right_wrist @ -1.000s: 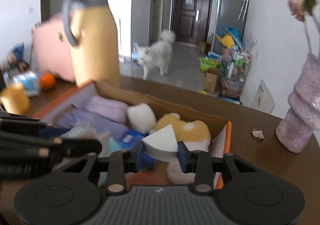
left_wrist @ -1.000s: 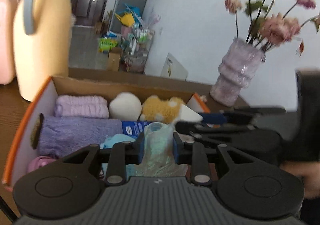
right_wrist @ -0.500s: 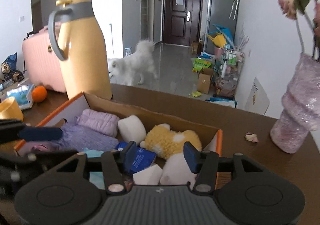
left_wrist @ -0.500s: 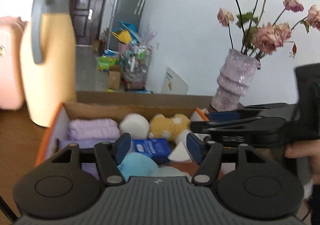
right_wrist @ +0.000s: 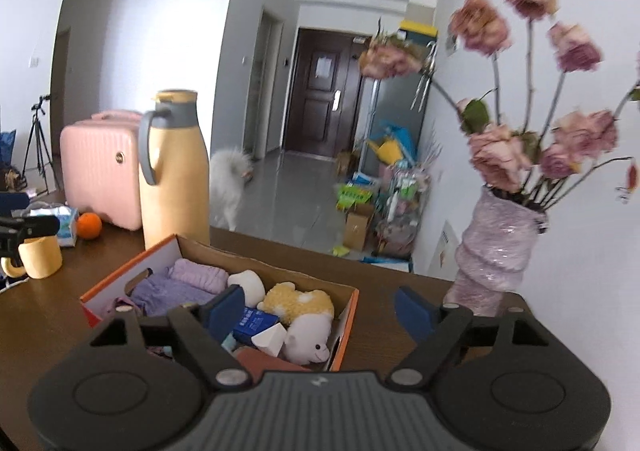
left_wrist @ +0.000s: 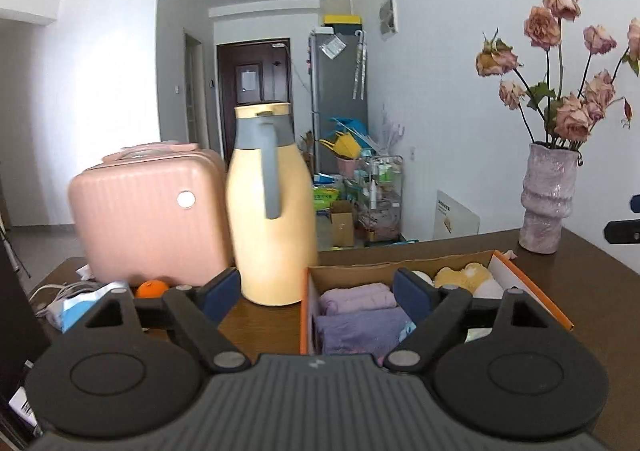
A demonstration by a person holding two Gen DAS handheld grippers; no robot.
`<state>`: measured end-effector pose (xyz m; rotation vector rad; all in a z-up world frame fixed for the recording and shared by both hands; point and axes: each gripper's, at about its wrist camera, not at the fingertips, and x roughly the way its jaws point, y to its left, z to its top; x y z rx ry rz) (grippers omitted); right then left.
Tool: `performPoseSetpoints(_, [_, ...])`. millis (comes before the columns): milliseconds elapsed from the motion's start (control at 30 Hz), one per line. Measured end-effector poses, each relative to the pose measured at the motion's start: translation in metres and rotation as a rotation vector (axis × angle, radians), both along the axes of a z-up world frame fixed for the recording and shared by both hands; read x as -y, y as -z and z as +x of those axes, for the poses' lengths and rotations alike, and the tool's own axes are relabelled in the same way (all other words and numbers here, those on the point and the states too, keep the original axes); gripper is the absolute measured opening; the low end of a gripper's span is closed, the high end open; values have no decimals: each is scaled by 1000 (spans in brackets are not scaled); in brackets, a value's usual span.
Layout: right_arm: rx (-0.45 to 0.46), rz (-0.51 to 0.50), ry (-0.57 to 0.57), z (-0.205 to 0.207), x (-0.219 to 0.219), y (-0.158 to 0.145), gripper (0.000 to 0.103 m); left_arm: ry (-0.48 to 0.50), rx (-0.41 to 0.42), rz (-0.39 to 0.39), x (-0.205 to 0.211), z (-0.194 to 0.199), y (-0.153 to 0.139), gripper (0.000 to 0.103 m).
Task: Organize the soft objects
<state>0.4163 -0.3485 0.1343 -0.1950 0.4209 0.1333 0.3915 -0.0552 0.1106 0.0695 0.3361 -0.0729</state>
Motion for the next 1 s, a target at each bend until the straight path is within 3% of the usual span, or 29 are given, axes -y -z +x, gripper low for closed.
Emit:
performPoseSetpoints(467, [154,86,47,-97,-21,6,89,-16,114,-45,-9,-95,-10,91])
performPoseSetpoints(600, [188,115,43,-135,-28,24,90,-37,156,-43,-10,-137,6,91])
performPoseSetpoints(800, [182,151,38,-202,-40,72,90,-29,145,-47,-12,-207,50,92])
performPoseSetpoints(1000, [172,144,36,-279,-59,107,93,-23,147,-93,-28,-272,72,97])
